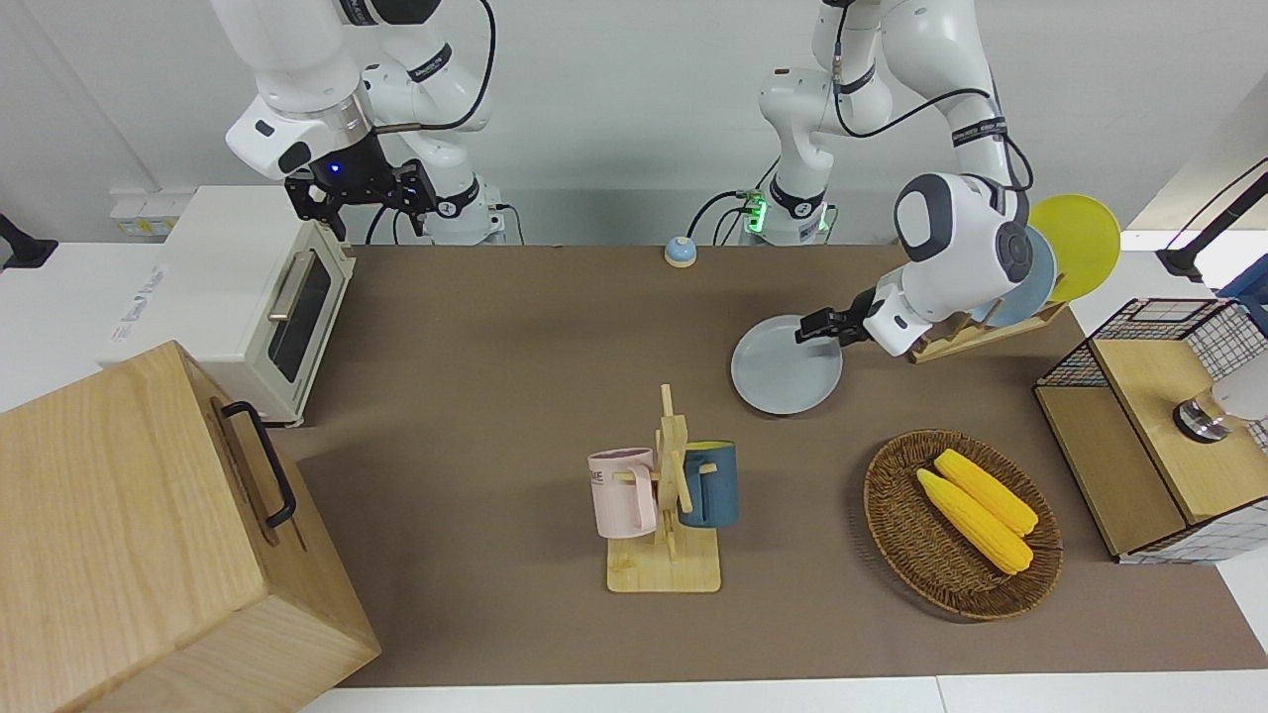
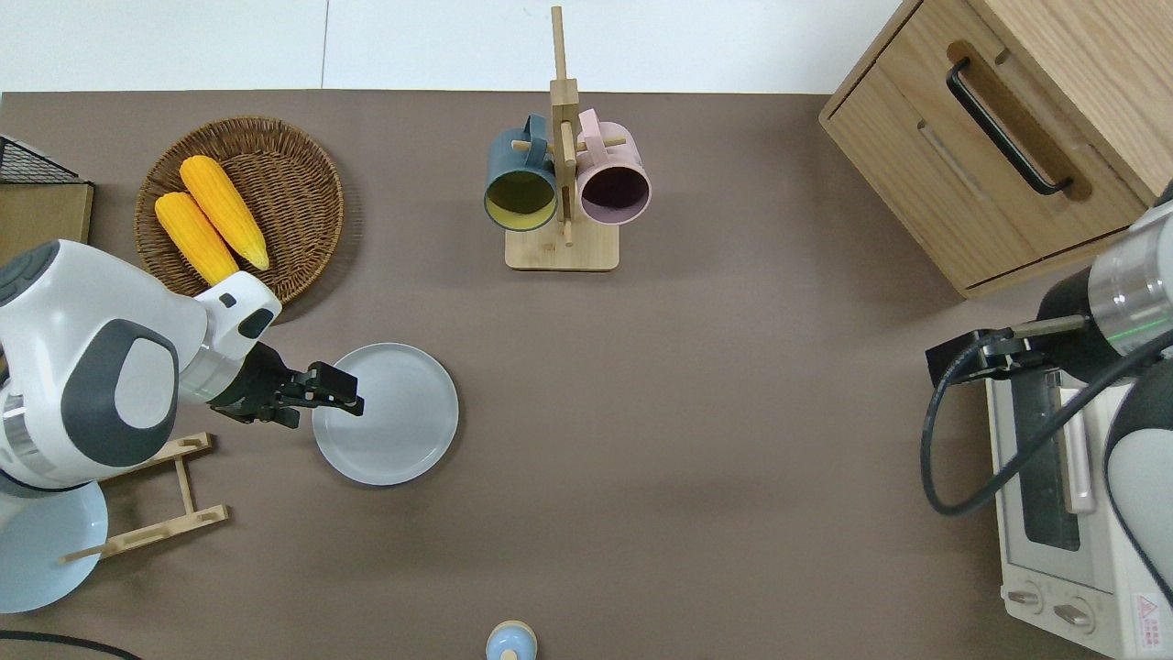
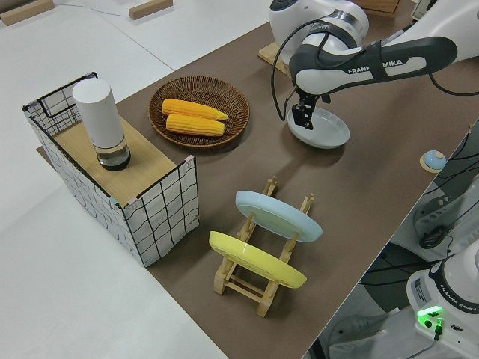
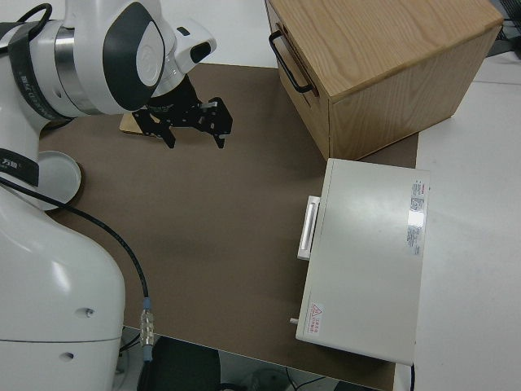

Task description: Pick gray plate from low plate rack and place it on table with left arm

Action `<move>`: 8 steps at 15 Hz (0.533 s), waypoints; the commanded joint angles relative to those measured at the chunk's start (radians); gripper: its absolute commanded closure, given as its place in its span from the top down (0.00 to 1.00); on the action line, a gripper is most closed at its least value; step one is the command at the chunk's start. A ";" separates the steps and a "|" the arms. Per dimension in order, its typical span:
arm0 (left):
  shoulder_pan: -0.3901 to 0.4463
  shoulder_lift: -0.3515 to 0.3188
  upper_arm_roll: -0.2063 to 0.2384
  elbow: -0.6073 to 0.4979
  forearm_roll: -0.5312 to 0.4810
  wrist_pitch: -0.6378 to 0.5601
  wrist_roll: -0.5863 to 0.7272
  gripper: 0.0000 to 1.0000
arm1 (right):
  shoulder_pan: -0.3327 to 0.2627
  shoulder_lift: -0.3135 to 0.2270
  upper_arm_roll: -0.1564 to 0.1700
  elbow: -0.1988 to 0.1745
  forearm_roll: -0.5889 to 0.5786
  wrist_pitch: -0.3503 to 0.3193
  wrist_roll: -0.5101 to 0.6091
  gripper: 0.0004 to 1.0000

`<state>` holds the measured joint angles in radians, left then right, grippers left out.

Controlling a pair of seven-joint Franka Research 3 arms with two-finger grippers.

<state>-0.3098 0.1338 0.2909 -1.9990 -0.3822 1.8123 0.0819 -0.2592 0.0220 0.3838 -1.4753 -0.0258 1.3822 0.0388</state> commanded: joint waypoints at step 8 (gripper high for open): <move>0.012 -0.121 -0.010 0.163 0.353 -0.037 -0.069 0.99 | -0.023 -0.002 0.021 0.007 -0.006 -0.011 0.012 0.98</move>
<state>-0.3081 0.0533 0.3016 -1.8747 -0.1448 1.8050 0.0581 -0.2592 0.0220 0.3838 -1.4753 -0.0258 1.3822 0.0388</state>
